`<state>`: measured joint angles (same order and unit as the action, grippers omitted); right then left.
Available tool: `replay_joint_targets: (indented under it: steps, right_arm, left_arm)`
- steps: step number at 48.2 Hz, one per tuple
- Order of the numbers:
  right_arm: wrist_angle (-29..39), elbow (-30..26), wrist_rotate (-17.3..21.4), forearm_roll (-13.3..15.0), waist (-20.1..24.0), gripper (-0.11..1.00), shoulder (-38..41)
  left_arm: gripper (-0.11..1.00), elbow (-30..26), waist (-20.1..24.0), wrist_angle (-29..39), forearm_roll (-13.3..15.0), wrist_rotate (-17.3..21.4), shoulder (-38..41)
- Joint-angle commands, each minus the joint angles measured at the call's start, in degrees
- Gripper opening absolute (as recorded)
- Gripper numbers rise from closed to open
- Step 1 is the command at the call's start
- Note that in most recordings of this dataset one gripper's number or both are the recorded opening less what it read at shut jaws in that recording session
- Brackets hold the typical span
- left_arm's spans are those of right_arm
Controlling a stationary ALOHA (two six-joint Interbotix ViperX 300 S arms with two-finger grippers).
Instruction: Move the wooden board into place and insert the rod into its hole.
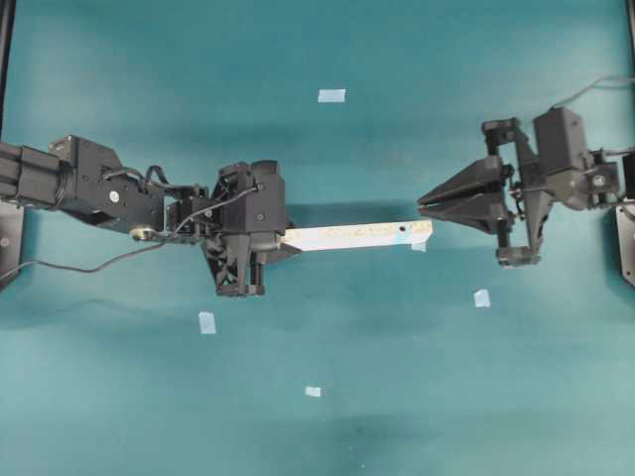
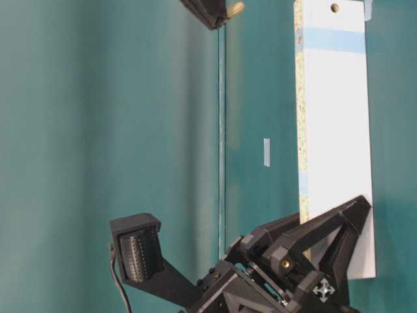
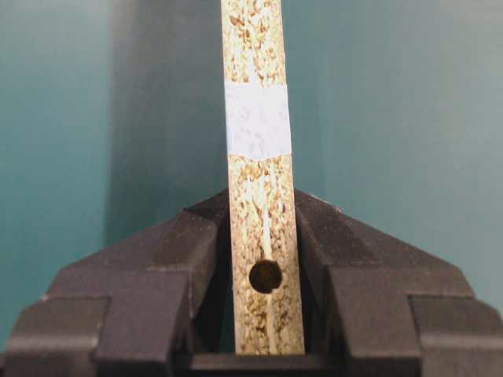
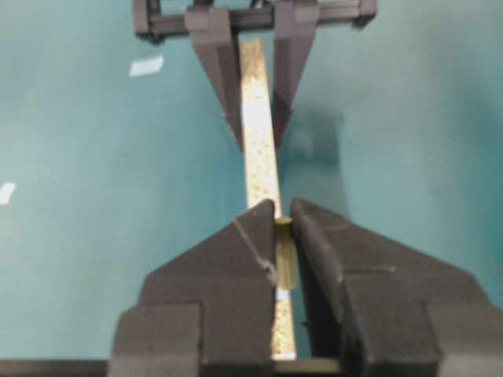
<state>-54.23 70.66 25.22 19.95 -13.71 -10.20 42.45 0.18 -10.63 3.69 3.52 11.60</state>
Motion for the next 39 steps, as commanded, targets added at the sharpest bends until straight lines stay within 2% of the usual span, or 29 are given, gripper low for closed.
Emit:
replay_joint_targets:
  steps: [1,12,19,39]
  right_arm:
    - [-4.8,0.0,-1.1,-0.4,-0.4,0.1,2.0]
    - [-14.4,-2.9,-1.8,-0.1,-0.4,0.1,11.1]
    - [-18.0,-4.4,-1.8,0.5,-0.4,0.1,15.4]
    - [-16.1,-4.1,-1.8,1.2,1.2,0.1,17.0]
  left_arm:
    - [0.21,-0.6,0.1,0.9,0.0,-0.2,-0.6]
    - [0.21,-0.7,0.1,1.3,0.0,-0.3,-0.5]
    - [0.21,-0.9,0.1,1.6,0.0,-0.4,-0.6]
    - [0.21,-1.1,0.1,1.6,0.0,-0.4,-0.5]
